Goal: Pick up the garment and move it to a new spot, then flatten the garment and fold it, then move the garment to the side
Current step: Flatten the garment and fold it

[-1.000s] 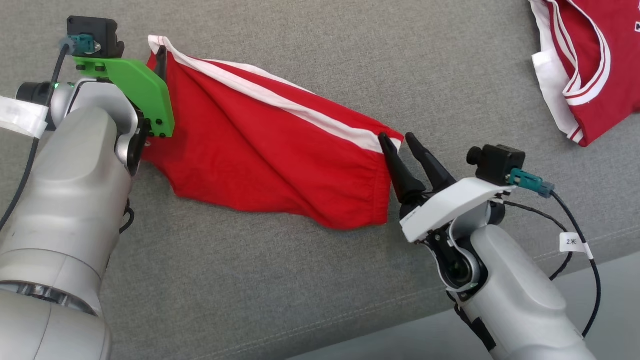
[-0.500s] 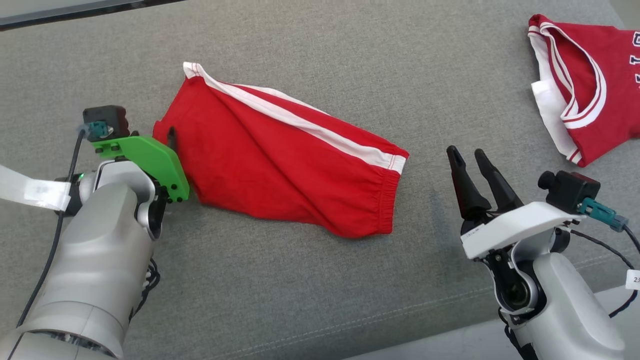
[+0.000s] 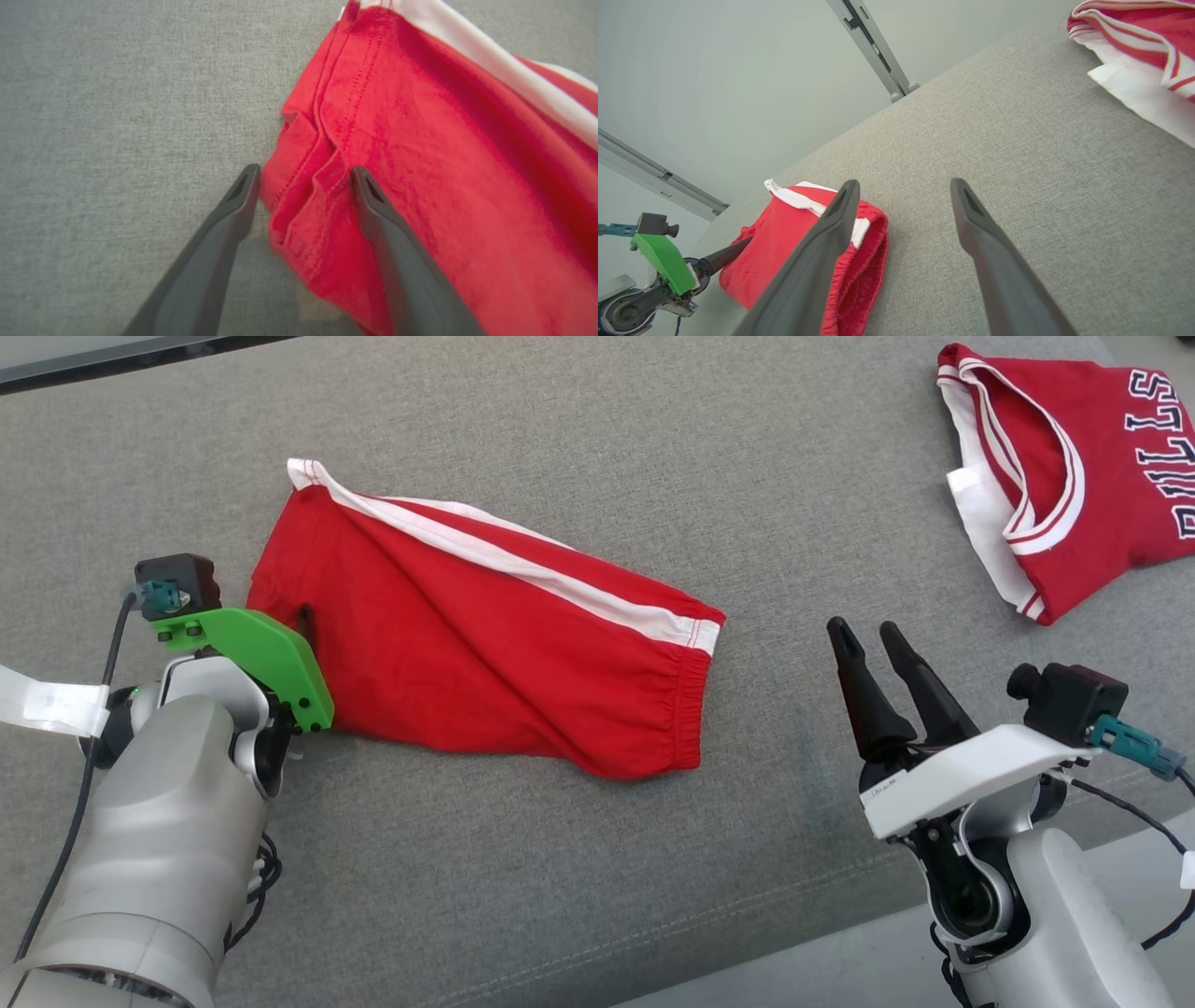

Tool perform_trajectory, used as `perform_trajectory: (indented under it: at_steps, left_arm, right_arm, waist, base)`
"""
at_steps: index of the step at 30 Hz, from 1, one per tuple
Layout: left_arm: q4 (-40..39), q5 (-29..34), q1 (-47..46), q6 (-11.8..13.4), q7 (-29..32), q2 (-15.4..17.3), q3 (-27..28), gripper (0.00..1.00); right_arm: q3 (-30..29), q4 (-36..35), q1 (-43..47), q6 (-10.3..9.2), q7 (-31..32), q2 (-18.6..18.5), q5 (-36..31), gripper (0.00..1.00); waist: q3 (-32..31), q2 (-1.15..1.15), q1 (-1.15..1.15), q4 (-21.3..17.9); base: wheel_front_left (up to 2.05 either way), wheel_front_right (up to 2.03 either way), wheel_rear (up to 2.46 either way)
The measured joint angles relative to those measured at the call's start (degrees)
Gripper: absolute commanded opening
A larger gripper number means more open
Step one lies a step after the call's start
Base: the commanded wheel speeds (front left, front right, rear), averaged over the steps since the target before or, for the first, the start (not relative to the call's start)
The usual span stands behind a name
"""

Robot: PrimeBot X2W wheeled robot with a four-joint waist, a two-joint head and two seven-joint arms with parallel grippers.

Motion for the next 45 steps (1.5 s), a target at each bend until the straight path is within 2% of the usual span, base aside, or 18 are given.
perform_trajectory:
  at_steps: [3, 4, 5, 19, 29, 36, 41, 45]
  left_arm:
    - [-0.03, 0.01, 0.47, -1.07, 0.86, -0.03, -0.53, 0.28]
    - [-0.03, 0.01, 0.57, -1.09, 0.92, -0.08, -0.57, 0.05]
    - [-0.02, 0.01, 0.71, -1.20, 0.92, -0.10, -0.66, 0.00]
    - [-0.43, -6.12, 6.62, -1.79, -10.34, -1.71, 5.36, 0.00]
    - [-4.55, -8.43, 14.71, 0.04, -13.52, -4.11, 8.72, 0.00]
    - [-16.37, -6.42, 21.98, 4.25, -13.71, -3.55, 11.49, 0.00]
    - [-27.00, -5.25, 29.58, 7.66, -13.39, -3.76, 10.79, 0.00]
    - [-37.07, -4.98, 35.27, 11.55, -11.56, -2.77, 10.36, 0.00]
  right_arm:
    - [-0.22, -0.47, 0.64, 0.00, 0.55, 0.33, -0.05, 1.00]
    - [-0.27, -0.58, 0.64, 0.00, 0.65, 0.46, -0.10, 1.00]
    - [-0.29, -0.65, 0.65, 0.00, 0.74, 0.58, -0.13, 1.00]
    - [-1.40, -0.96, 3.22, 0.00, 0.71, 0.98, -0.08, 1.00]
    - [-3.91, -2.55, 7.25, 0.00, 3.68, 0.25, -0.67, 1.00]
    - [-4.36, -3.10, 7.69, 0.00, 7.89, -0.10, -2.00, 1.00]
    - [-3.67, -3.18, 7.37, 0.00, 10.89, -0.30, -2.42, 1.00]
    - [-2.74, -2.61, 5.74, 0.00, 12.51, -0.26, -2.76, 1.00]
  waist:
    - [-0.12, 0.00, 0.00, -0.30]
    - [-0.22, 0.00, 0.00, -0.33]
    - [-0.33, 0.00, 0.00, -0.36]
    - [-2.75, 0.00, 0.00, 1.90]
    - [-5.26, 0.00, 0.00, 6.08]
    - [-7.16, 0.00, 0.00, 9.27]
    - [-8.40, 0.00, 0.00, 10.48]
    - [-8.81, 0.00, 0.00, 11.00]
  base:
    - [0.00, 0.00, 0.00]
    - [0.00, 0.00, 0.00]
    - [0.00, 0.00, 0.00]
    - [0.00, 0.00, 0.00]
    - [0.00, 0.00, 0.00]
    - [0.00, 0.00, 0.00]
    - [0.00, 0.00, 0.00]
    - [0.00, 0.00, 0.00]
